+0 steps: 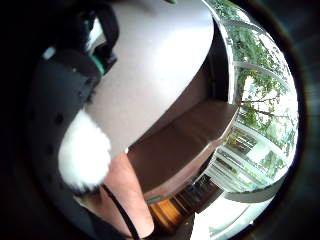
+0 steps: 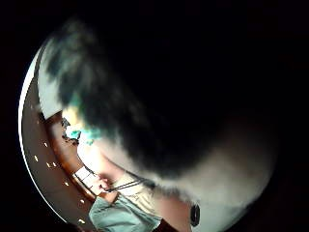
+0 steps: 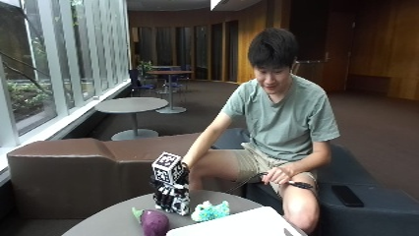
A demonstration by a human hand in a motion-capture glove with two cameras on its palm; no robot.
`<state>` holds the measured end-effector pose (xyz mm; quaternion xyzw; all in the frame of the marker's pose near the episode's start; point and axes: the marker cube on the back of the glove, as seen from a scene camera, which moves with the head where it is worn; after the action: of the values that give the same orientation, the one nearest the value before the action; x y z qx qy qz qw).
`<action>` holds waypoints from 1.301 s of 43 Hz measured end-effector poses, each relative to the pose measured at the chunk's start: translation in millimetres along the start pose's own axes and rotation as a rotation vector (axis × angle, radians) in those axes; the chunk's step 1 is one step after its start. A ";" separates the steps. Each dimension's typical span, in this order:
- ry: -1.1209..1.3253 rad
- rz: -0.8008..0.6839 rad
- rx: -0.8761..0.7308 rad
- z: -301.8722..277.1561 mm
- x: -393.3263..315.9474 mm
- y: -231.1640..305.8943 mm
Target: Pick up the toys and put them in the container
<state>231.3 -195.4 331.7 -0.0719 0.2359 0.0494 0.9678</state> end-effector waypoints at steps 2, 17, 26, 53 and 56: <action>0.037 -0.015 0.028 0.8 3.3 -3.2; -0.008 0.071 0.220 -31.3 -22.3 -11.8; 0.018 0.078 0.215 -76.5 4.9 28.0; 0.167 -0.015 0.451 -366.4 -121.5 32.6; 0.216 -0.058 0.458 -374.6 -144.9 29.9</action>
<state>-69.0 -235.8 66.5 0.1378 0.3408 -0.0410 0.9291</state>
